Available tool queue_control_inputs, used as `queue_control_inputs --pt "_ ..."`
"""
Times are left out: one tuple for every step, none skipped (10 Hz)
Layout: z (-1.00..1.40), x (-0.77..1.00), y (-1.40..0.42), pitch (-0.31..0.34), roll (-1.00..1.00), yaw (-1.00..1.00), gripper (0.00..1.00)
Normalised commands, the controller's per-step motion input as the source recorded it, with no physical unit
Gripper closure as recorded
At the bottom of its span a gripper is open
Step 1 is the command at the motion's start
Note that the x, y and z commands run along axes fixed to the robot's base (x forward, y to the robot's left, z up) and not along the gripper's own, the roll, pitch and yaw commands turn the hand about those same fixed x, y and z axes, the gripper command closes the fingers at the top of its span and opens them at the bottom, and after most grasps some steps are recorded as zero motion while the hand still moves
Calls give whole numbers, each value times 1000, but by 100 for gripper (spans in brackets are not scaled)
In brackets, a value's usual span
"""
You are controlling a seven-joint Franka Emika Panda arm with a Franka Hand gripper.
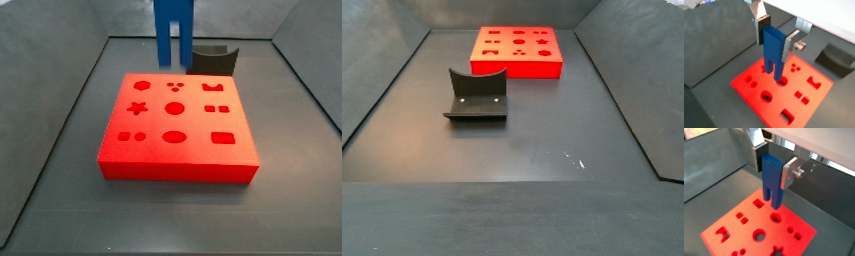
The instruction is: Insert the square-circle object.
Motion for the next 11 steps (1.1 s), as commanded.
queue_control_inputs --pt "-914 -109 -437 110 0 171 100" --pt "-886 -37 -346 151 51 360 100" --pt "-746 -137 -246 161 104 431 100" --pt "-671 -71 -40 140 153 443 100" --pt "-674 -120 0 164 89 426 100" --pt "-511 -114 131 184 96 117 100" --pt "-371 -20 17 211 67 0 100" --pt "-334 -160 69 250 50 -151 100" --pt "-289 -297 26 251 16 -254 100" --pt "-157 -423 0 147 -13 -291 100" --pt "-97 -546 74 0 -51 -234 100"
